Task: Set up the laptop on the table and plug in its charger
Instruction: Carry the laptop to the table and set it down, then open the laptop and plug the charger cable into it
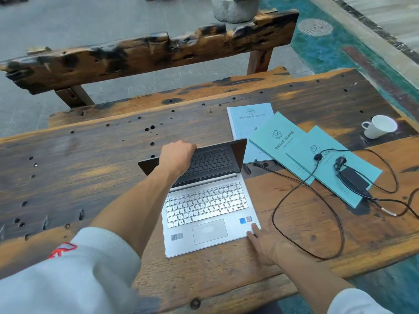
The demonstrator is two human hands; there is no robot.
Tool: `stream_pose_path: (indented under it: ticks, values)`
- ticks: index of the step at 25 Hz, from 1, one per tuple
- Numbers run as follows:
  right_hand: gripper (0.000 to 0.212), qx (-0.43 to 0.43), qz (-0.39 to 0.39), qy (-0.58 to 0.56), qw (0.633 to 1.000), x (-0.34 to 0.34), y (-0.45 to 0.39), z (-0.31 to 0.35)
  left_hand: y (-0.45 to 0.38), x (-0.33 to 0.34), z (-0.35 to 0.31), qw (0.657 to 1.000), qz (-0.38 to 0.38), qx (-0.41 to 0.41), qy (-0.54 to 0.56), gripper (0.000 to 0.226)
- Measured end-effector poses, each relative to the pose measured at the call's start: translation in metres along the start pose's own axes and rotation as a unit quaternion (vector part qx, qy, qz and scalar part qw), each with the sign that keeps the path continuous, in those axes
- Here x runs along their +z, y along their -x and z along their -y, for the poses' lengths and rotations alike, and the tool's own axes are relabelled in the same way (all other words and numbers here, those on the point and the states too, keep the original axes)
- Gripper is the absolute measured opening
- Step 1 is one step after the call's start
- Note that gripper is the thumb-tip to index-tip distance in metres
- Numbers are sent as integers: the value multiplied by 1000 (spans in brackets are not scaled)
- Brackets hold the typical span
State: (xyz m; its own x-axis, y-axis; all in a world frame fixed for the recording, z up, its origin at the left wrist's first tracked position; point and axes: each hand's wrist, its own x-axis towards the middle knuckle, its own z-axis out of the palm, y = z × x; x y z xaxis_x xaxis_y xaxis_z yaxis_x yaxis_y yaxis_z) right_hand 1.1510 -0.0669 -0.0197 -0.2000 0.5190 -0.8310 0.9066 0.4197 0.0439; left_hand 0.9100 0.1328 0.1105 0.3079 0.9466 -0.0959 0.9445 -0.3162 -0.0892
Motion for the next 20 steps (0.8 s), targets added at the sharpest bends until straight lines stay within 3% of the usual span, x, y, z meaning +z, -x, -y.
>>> stream_pose_path:
  ticks: [6, 11, 13, 15, 17, 20]
  values:
    - [60, 30, -33, -88, 995, -10, 7, 2, 11, 14, 1, 999, -24, 30, 20, 33]
    - [53, 85, -158, -232, 956, -35, 5, -17, 38, 20, -15, 968, -197, 109, 106, 38]
    - [47, 101, -206, -258, 938, -45, 1, -32, 50, 35, -28, 957, -216, 157, 111, 30]
    - [43, 123, -242, -277, 922, -53, -5, -51, 59, 53, -42, 972, -126, 156, 119, 29]
    - [44, 143, -258, -289, 911, -59, -10, -76, 63, 72, -57, 987, -3, 104, 123, 41]
    - [44, 151, -268, -285, 908, -65, -20, -114, 62, 98, -78, 984, 117, 23, 136, 65]
